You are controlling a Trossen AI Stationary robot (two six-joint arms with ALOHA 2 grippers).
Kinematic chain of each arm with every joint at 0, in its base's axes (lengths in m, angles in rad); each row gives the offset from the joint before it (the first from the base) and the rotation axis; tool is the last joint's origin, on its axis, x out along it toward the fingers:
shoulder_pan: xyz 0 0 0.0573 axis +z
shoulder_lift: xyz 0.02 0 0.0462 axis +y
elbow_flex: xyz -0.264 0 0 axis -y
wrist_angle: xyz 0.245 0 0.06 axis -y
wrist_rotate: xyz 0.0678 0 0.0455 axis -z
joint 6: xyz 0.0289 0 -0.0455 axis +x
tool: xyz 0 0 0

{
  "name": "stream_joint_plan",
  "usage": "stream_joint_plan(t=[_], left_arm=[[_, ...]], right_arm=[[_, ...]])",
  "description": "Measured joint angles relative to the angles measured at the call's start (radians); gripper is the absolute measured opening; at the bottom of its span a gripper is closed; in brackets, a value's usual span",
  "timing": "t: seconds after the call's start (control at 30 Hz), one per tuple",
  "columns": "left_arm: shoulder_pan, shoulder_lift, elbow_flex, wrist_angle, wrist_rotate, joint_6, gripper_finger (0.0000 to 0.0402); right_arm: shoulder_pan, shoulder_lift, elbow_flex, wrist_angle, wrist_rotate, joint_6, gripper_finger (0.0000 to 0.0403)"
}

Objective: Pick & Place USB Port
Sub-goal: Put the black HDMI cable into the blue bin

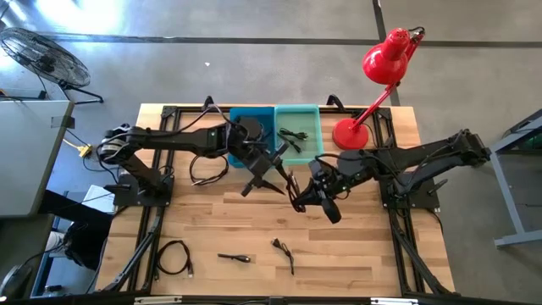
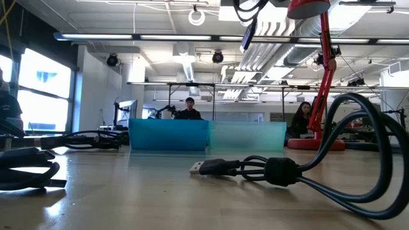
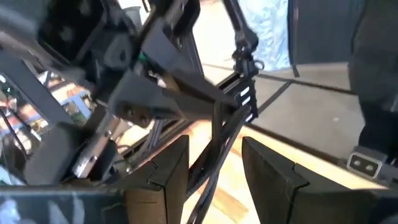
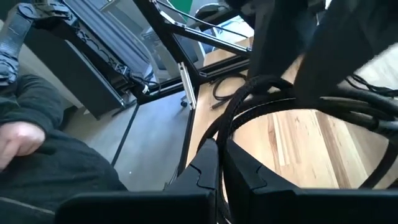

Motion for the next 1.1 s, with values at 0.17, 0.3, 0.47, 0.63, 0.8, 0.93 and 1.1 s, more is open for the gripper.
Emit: stream_joint_plan(t=[0.17, 0.3, 0.47, 0.63, 0.8, 0.93, 1.1], left_arm=[[-0.002, 0.003, -0.002, -0.008, -0.096, 0.030, 0.0145], [-0.001, 0.003, -0.003, 0.005, -0.120, 0.040, 0.0115], [-0.002, 0.003, -0.003, 0.005, -0.130, 0.109, 0.0024], [-0.002, 0.000, -0.003, -0.016, -0.171, 0.106, 0.0025], [-0.002, -0.001, -0.003, -0.047, -0.193, 0.100, 0.0025], [-0.001, -0.012, -0.003, -0.097, -0.178, 0.089, 0.0025], [-0.002, -0.076, -0.004, -0.252, -0.292, 0.107, 0.0025]], right_arm=[[-0.003, -0.001, 0.000, 0.011, -0.001, -0.002, 0.0000], [-0.003, -0.001, 0.000, 0.013, 0.004, -0.005, 0.0000], [-0.002, -0.003, 0.000, 0.008, 0.001, -0.002, 0.0002], [-0.002, -0.003, 0.000, 0.001, 0.013, 0.000, 0.0027], [-0.002, -0.002, 0.000, 0.006, 0.056, 0.000, 0.0085], [-0.002, -0.002, 0.000, 0.008, 0.083, -0.005, 0.0140], [-0.003, -0.002, 0.001, 0.009, 0.080, 0.020, 0.0188]])
